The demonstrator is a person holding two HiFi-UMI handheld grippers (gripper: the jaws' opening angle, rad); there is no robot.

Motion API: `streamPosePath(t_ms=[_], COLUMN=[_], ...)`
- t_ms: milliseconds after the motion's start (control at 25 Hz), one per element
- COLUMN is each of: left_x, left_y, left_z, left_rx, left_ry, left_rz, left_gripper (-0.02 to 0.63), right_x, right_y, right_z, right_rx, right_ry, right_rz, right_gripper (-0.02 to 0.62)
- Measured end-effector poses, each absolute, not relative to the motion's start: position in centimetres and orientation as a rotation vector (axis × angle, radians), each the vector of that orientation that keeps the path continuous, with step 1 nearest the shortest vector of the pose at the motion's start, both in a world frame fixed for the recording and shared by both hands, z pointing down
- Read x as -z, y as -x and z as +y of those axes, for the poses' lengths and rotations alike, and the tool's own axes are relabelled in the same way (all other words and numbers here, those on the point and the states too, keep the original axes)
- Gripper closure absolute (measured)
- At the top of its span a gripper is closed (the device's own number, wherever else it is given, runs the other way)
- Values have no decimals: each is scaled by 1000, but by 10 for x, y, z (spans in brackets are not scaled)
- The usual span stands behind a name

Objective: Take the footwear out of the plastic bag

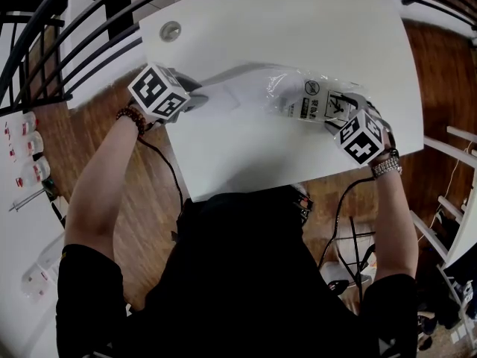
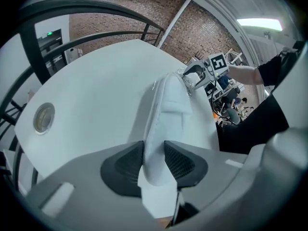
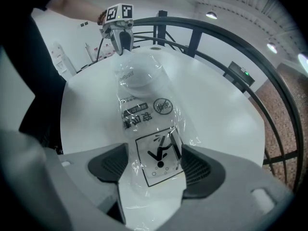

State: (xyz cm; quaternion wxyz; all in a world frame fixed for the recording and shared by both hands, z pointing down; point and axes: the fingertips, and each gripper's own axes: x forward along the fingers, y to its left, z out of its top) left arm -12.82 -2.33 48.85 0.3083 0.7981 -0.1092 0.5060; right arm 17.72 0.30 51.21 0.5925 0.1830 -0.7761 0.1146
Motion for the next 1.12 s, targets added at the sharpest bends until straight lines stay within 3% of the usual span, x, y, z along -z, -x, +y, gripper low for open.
streamPosePath(t_ms=[1120], left_x=[-491], left_y=[165], left_z=[3], left_rx=[-1072], left_ry=[-1959], left_rz=[-510], left_gripper=[466], right_x=[-509], right_y=[-239], right_z=[2], right_rx=[-360], right_ry=[-583], right_rz=[-1717], right_gripper=[278])
